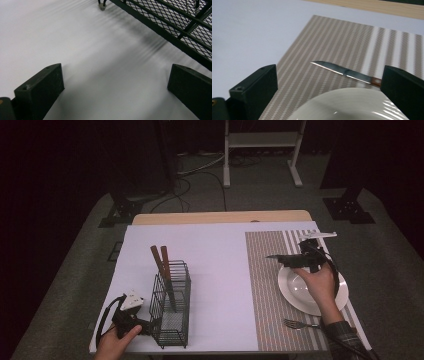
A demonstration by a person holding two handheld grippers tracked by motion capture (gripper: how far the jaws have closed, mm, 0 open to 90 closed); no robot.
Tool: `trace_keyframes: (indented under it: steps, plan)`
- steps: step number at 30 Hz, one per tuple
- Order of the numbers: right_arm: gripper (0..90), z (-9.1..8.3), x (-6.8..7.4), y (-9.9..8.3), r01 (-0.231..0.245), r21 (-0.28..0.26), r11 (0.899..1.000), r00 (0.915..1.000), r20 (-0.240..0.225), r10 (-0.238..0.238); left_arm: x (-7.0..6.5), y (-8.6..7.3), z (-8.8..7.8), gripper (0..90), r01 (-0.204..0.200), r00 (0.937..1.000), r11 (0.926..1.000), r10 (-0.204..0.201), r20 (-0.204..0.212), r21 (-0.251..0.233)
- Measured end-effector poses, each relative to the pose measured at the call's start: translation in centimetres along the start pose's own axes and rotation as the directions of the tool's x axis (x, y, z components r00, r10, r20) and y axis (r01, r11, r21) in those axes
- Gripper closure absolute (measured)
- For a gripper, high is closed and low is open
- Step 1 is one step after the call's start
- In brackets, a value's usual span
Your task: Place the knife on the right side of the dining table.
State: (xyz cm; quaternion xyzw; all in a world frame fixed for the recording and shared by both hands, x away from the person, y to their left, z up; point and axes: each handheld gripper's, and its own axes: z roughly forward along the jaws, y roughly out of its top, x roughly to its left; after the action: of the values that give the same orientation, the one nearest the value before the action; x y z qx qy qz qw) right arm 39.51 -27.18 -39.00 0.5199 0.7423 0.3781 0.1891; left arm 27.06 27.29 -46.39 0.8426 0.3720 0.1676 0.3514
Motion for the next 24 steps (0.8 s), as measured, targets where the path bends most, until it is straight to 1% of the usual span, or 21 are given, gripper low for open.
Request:
trace_keyframes:
  steps: [4,5,6,7,10,11,13,16,18,21,22,23,24]
  plan:
    - [0.3,-0.2,2.1,0.0,0.044,-0.002,0.999,0.9979,-0.046,-0.045,0.0,0.0,0.0,0.0,-0.001,1.0000,1.0000,0.001,0.000,0.000]
    - [0.3,-0.2,2.8,-0.1,0.055,-0.002,0.998,0.9965,-0.062,-0.055,0.0,0.0,0.0,0.0,-0.001,1.0000,1.0000,0.001,0.000,0.001]
    - [0.3,-0.2,3.2,-0.1,0.066,-0.001,0.998,0.9952,-0.072,-0.066,0.0,0.0,0.0,0.0,-0.002,1.0000,1.0000,0.002,0.000,0.001]
    - [0.3,-0.1,4.2,-0.1,0.087,0.001,0.996,0.9918,-0.094,-0.087,0.0,0.0,0.0,0.0,-0.001,1.0000,1.0000,0.001,0.000,0.000]
    - [0.3,0.0,5.5,-0.2,0.118,0.009,0.993,0.9847,-0.130,-0.116,0.0,0.0,0.0,0.0,-0.002,1.0000,1.0000,0.002,0.000,0.001]
    - [0.3,0.1,6.4,-0.2,0.141,0.019,0.990,0.9794,-0.149,-0.137,0.0,0.0,0.0,0.0,-0.002,1.0000,1.0000,0.002,-0.001,0.000]
    - [0.3,0.1,7.6,-0.3,0.165,0.015,0.986,0.9719,-0.173,-0.160,0.0,0.0,0.0,0.0,0.000,1.0000,1.0000,0.000,0.000,-0.001]
    - [0.3,0.3,9.6,-0.5,0.201,0.014,0.980,0.9575,-0.214,-0.193,0.0,0.0,0.0,0.0,-0.001,1.0000,1.0000,0.001,-0.001,0.000]
    - [0.3,0.5,10.7,-0.7,0.218,0.022,0.976,0.9492,-0.238,-0.206,0.0,0.0,0.0,0.0,-0.001,1.0000,1.0000,0.001,0.000,-0.001]
    - [0.3,1.0,12.5,-1.0,0.257,0.030,0.966,0.9325,-0.270,-0.239,0.0,0.0,0.0,0.0,-0.001,1.0000,1.0000,0.001,0.000,-0.001]
    - [0.3,1.1,12.9,-1.2,0.264,0.031,0.964,0.9286,-0.278,-0.246,0.0,0.0,0.0,0.0,-0.001,1.0000,1.0000,0.001,0.000,-0.001]
    - [0.3,1.3,13.6,-1.4,0.282,0.035,0.959,0.9211,-0.290,-0.260,0.0,0.0,0.0,0.0,-0.001,1.0000,1.0000,0.001,-0.001,-0.001]
    - [0.3,1.5,14.1,-1.5,0.292,0.039,0.955,0.9162,-0.298,-0.268,0.0,0.0,0.0,0.0,0.000,1.0000,1.0000,0.000,0.000,-0.001]
